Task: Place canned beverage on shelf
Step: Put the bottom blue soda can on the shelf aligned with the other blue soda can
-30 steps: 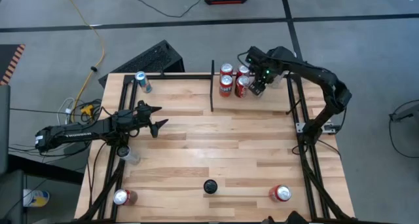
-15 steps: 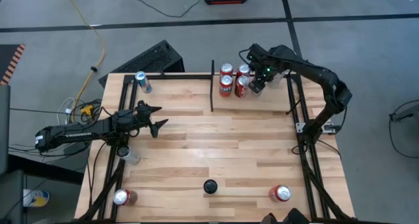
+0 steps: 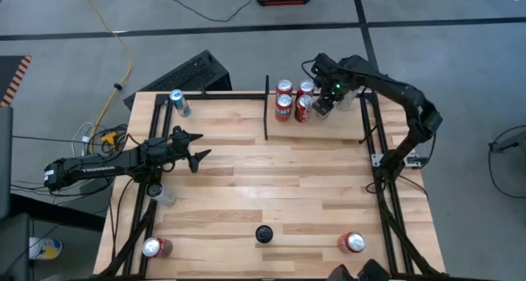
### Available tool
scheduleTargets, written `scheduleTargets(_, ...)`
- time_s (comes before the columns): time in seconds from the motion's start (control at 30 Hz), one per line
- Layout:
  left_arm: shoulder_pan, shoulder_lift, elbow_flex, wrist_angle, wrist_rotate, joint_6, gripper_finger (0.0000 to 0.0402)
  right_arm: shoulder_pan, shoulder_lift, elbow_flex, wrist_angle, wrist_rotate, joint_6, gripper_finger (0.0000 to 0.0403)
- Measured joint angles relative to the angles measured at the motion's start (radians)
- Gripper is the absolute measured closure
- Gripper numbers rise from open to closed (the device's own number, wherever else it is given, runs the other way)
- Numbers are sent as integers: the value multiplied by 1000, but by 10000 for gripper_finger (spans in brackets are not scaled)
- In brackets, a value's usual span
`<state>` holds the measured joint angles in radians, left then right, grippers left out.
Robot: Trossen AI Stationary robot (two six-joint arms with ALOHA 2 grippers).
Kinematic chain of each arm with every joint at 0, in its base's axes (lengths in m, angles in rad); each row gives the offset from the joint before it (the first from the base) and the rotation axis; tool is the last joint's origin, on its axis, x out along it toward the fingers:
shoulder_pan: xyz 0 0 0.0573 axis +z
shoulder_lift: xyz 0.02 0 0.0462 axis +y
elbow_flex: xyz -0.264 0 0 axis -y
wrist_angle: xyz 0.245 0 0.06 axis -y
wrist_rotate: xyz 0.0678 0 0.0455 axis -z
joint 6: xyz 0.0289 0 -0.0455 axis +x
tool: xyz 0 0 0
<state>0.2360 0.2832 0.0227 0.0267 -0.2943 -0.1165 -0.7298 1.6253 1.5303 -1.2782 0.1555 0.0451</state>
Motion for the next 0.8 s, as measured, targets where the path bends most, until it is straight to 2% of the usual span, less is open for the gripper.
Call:
scheduleTargets(0.67,0,0,0,0,0,0,68,-12,32,-1,0,-22,-16,138)
scheduleTargets(0.8,0,0,0,0,0,0,68,-12,32,-1,0,-27,-17,124)
